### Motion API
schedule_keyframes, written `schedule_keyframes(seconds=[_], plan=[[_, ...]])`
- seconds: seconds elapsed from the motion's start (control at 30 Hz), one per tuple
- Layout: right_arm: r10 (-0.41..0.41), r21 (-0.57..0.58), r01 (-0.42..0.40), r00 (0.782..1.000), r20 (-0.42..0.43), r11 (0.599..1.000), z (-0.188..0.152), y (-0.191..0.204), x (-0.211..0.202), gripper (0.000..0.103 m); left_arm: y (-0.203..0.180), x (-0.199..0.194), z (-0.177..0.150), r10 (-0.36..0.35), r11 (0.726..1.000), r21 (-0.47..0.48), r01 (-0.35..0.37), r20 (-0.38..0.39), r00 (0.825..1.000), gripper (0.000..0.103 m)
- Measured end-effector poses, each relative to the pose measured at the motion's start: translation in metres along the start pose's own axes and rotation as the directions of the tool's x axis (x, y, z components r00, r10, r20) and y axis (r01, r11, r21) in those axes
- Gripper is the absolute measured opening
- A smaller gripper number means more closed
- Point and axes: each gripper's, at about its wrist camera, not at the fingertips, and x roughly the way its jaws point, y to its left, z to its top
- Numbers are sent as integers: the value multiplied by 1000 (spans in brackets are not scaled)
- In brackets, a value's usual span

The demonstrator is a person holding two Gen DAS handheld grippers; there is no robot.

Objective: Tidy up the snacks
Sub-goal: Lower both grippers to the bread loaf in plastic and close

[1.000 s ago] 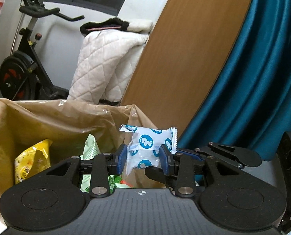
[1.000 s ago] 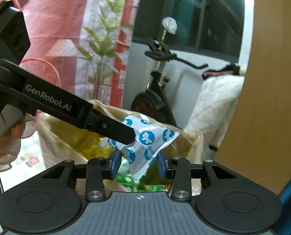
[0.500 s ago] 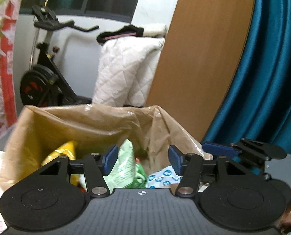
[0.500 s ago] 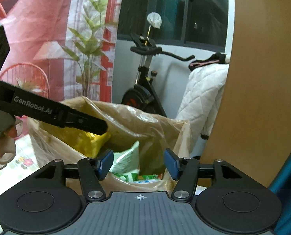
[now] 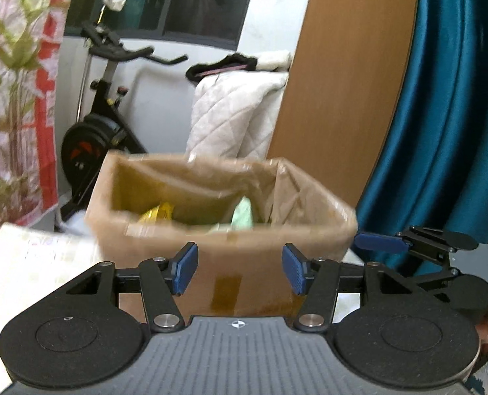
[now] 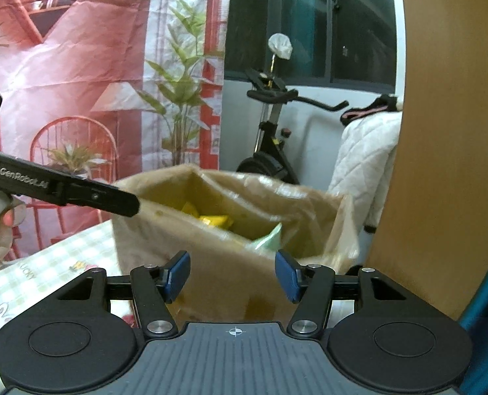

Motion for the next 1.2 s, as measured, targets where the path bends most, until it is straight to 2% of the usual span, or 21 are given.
schedule_keyframes(seconds=[0.1,0.33,0.47,0.63,0.77,0.9,1.2], plan=[[2,21,-1,1000,-30,1000,-19,5,0,54,5,-3,-22,-1,1000,-26,0,-41,999,59],[17,26,-12,984,-175,1000,-69,23,10,54,13,15,-68,-48,993,-118,29,-161,986,58],[38,2,-39,965,-261,999,-96,34,14,53,12,30,-86,-91,987,-149,58,-225,970,57],[87,9,-90,930,-356,996,-121,44,19,55,10,49,-106,-138,980,-182,85,-305,942,54],[114,8,-120,915,-387,993,-130,49,19,58,5,58,-119,-151,977,-194,87,-343,927,54],[128,17,-132,910,-394,991,-135,52,20,65,1,60,-130,-163,975,-202,94,-362,918,54],[169,47,-165,891,-422,985,-142,52,29,67,-4,71,-140,-168,973,-210,92,-384,908,54]])
